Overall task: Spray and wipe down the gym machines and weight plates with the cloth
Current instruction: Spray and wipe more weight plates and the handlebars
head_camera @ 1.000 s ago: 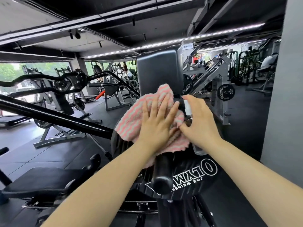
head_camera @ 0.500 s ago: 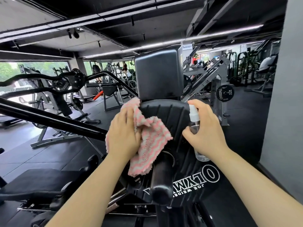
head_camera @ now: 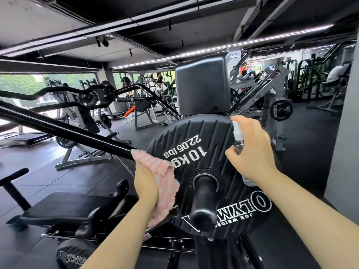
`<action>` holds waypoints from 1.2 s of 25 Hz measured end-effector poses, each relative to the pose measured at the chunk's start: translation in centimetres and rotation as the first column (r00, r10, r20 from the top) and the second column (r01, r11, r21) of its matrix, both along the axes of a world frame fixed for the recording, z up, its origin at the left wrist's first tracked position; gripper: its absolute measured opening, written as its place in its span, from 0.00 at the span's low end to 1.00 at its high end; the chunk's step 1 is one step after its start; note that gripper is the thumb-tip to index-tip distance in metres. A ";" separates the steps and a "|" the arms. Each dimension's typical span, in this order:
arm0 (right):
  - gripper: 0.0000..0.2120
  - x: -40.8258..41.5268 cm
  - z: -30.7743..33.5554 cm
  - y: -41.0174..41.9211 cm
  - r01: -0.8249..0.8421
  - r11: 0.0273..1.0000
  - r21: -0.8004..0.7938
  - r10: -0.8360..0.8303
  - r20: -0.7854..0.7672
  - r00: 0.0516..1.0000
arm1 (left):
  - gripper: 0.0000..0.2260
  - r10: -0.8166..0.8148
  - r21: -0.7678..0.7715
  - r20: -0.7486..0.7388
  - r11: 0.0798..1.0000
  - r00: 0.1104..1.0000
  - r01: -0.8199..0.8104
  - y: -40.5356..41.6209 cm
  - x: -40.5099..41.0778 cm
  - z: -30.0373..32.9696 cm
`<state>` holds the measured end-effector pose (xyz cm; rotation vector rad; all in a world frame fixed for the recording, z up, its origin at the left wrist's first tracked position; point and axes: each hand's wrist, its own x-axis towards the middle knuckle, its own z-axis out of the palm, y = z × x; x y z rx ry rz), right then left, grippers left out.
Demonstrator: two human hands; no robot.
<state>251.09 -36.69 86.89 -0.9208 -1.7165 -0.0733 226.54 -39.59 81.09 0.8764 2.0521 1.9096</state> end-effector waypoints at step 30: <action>0.31 1.6 -5.4 -1.6 0.087 0.990 -0.111 -0.107 -0.192 0.975 | 0.27 0.083 0.103 -0.904 0.994 0.420 0.025 1.3 4.7 4.6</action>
